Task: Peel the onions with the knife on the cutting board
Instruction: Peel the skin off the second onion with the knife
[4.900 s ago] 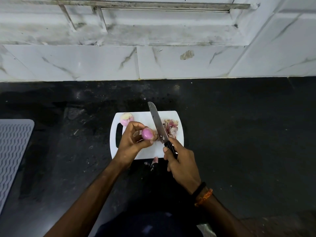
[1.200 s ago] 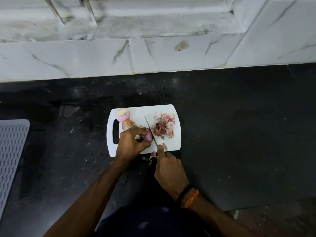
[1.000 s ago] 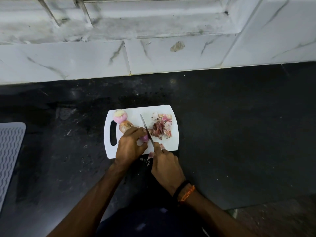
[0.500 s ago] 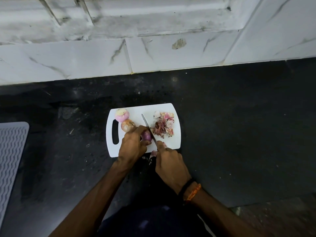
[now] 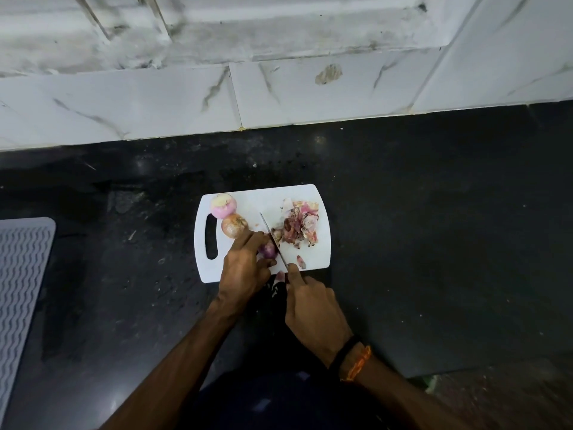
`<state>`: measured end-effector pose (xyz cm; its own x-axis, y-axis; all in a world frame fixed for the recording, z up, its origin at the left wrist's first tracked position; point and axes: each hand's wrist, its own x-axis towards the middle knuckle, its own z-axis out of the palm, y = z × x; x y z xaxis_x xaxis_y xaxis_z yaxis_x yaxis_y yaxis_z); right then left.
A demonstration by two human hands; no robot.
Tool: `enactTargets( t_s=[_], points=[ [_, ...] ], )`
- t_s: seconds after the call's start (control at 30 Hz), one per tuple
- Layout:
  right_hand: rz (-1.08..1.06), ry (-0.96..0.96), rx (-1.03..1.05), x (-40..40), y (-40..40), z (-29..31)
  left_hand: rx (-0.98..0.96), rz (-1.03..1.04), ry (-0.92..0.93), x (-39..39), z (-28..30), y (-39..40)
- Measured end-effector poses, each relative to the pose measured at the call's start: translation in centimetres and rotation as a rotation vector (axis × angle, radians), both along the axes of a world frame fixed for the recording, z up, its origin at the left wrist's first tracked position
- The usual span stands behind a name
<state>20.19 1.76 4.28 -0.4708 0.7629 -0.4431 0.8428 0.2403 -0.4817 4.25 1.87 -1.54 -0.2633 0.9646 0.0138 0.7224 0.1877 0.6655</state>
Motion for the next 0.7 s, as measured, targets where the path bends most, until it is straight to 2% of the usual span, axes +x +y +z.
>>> enactTargets(
  t_s=[0.27, 0.7],
  points=[
    [-0.017, 0.056, 0.067, 0.0, 0.7, 0.0, 0.076, -0.058, 0.147, 0.2, -0.1, 0.3],
    [-0.015, 0.064, 0.069, -0.2, 0.3, 0.3, 0.073, -0.091, 0.024, -1.4, 0.6, 0.3]
  ],
)
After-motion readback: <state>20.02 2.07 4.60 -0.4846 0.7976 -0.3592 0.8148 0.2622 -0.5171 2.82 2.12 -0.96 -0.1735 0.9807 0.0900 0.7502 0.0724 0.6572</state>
